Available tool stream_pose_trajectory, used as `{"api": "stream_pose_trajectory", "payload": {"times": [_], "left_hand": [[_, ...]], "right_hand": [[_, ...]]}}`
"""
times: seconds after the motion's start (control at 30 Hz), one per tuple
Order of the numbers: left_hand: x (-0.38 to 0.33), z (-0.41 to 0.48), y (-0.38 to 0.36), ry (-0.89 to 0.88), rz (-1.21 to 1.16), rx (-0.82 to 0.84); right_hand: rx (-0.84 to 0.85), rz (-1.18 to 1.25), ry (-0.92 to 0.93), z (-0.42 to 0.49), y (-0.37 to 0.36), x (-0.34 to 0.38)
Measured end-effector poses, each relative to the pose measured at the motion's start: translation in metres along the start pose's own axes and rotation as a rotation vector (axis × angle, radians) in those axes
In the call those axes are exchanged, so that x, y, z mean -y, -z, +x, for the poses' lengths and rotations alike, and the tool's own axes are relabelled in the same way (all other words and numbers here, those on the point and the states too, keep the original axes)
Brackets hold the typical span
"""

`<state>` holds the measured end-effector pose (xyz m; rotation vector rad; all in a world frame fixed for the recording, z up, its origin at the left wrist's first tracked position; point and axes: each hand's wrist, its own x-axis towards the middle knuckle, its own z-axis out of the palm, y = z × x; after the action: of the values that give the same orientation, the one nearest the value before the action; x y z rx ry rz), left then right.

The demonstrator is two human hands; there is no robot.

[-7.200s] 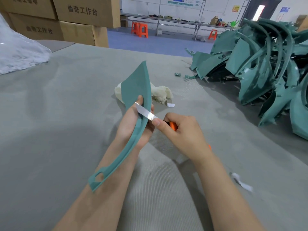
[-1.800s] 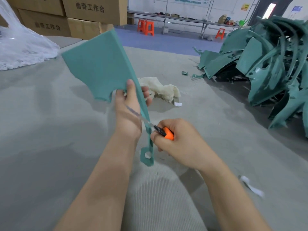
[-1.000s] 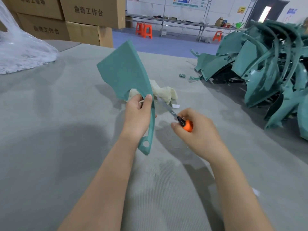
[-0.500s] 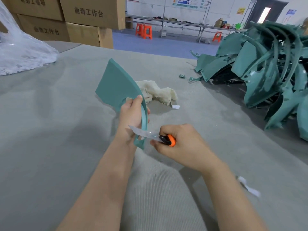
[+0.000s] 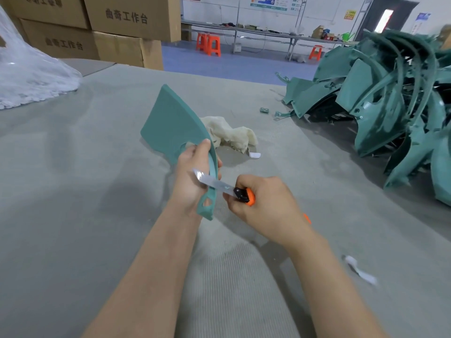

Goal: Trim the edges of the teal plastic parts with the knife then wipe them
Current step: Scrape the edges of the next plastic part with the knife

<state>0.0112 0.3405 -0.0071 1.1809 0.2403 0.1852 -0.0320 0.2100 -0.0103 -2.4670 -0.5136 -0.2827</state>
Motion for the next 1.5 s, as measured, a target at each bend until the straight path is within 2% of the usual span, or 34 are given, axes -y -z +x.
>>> {"api": "stream_pose_trajectory", "payload": {"times": [0.1, 0.37, 0.67, 0.83, 1.0, 1.5], "left_hand": [[0.003, -0.006, 0.0, -0.055, 0.012, 0.057], [-0.002, -0.015, -0.006, -0.094, 0.024, 0.05], [-0.005, -0.018, -0.008, -0.061, -0.073, 0.114], [-0.01, -0.003, 0.001, -0.006, -0.056, 0.018], [-0.013, 0.003, 0.011, 0.022, -0.16, -0.008], [-0.011, 0.003, 0.011, 0.006, -0.153, -0.012]], "right_hand": [[-0.01, -0.006, -0.021, 0.0, 0.002, -0.001], [-0.054, -0.032, -0.048, 0.001, 0.001, -0.003], [-0.078, 0.012, -0.022, 0.0, 0.002, -0.004], [-0.032, 0.133, 0.051, -0.005, 0.003, -0.001], [0.088, 0.117, 0.125, -0.007, 0.005, 0.002], [0.07, 0.073, 0.069, -0.007, 0.002, 0.003]]}}
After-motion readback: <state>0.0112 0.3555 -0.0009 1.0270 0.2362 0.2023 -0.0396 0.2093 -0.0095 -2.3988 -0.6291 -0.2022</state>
